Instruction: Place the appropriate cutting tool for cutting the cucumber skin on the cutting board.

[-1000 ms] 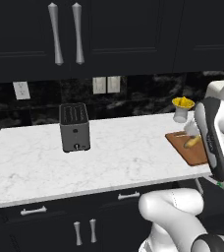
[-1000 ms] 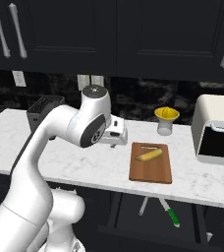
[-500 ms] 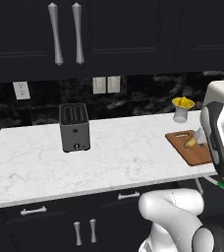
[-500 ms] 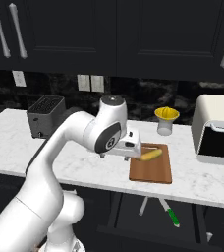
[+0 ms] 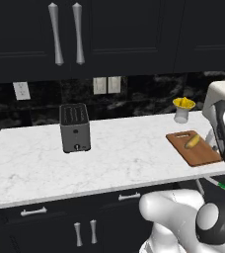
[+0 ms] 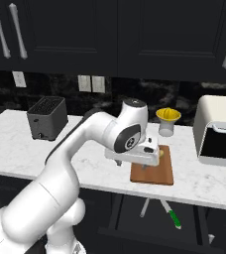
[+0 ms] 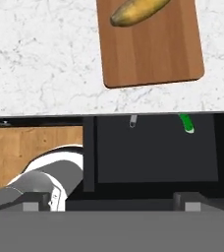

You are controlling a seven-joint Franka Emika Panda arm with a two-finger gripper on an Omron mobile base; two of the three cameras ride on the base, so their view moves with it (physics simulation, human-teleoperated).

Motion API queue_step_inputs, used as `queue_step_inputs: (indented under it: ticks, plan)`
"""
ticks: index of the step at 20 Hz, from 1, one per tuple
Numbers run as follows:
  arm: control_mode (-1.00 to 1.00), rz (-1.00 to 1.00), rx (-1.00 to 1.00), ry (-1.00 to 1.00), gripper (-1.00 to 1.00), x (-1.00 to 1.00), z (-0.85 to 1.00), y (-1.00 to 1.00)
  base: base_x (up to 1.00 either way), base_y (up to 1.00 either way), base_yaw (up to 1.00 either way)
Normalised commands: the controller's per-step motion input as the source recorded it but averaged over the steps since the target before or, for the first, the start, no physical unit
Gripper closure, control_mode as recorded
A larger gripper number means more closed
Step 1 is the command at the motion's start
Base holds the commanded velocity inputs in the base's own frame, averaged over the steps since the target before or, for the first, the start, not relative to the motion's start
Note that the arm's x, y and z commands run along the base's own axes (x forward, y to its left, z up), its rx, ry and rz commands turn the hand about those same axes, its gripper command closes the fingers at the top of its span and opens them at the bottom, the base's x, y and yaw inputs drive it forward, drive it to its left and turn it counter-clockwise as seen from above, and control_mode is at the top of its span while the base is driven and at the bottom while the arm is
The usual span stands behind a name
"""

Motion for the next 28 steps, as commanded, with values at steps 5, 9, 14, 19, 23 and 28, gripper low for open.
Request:
queue_step_inputs:
  ticks: [5,9,14,19,23,28]
  plan:
    - [-1.00,-0.01,0.00,0.02,-1.00,-0.20,-0.58,-0.31,0.00,0.00,0.00]
    - [-1.00,0.00,0.00,0.00,-1.00,-0.43,-0.74,-0.36,0.00,0.00,0.00]
    - [-1.00,0.00,0.00,0.00,-1.00,-0.57,-0.65,-0.19,0.00,0.00,0.00]
    - [-1.00,0.00,0.00,0.07,-1.00,-0.07,-0.46,-0.49,0.00,0.00,0.00]
    - [-1.00,0.00,0.00,0.08,-1.00,-0.06,-0.51,-0.34,0.00,0.00,0.00]
    - [-1.00,0.00,0.00,0.04,-1.00,0.08,-0.61,-0.08,0.00,0.00,0.00]
